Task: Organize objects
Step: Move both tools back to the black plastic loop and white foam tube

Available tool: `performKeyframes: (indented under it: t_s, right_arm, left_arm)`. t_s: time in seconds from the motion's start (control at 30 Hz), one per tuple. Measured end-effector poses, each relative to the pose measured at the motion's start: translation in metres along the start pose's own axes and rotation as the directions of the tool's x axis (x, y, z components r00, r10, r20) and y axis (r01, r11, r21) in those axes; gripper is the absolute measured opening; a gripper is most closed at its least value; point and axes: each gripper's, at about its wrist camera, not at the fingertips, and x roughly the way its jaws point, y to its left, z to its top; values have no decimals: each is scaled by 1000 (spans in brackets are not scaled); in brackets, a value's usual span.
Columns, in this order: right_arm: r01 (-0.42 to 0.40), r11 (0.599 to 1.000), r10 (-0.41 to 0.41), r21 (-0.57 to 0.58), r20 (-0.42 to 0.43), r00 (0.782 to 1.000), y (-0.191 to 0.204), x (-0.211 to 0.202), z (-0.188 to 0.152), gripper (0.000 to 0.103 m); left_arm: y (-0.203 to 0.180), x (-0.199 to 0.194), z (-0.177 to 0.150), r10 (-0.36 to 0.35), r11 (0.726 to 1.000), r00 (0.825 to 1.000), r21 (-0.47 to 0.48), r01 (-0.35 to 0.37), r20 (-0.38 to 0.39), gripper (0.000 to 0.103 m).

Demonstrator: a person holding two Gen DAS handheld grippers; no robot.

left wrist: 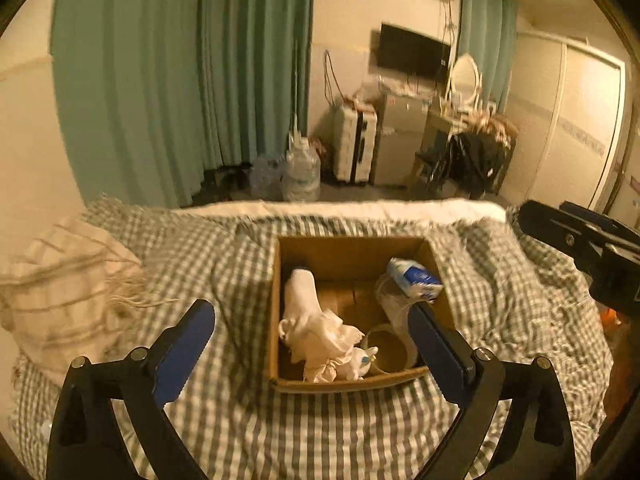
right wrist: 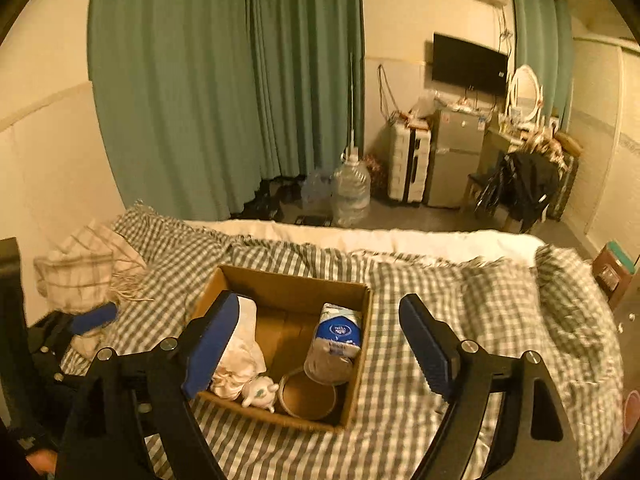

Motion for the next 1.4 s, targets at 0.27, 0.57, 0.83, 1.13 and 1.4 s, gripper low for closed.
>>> performKeyframes:
  t_s: [0.27, 0.57, 0.83, 1.13, 1.4]
  right_arm:
    - [-11, 1000, 13, -23, 59, 998, 13, -93, -18, 86]
    - [-15, 997, 10, -77, -55, 998, 28, -99, -98, 86]
    - [-50, 994, 27, -102, -218, 976, 43, -39, -164, 86]
    - [-206, 954, 84, -217, -465, 881, 84, 17, -229, 86]
    - [-343, 888, 92, -305, -615, 783, 115, 27, -267, 86]
  left_arm:
    - [10, -83, -25, 58, 998, 997, -9, -58, 53, 103]
    - [29, -98, -101, 134, 990, 991, -39, -133, 7, 103]
    - [41, -34, -169, 150, 984, 976, -68, -163, -160, 103]
    - [51, 5, -220, 151, 983, 941, -59, -177, -302, 103]
    - [52, -3, -235, 184, 978, 926, -32, -206, -330, 103]
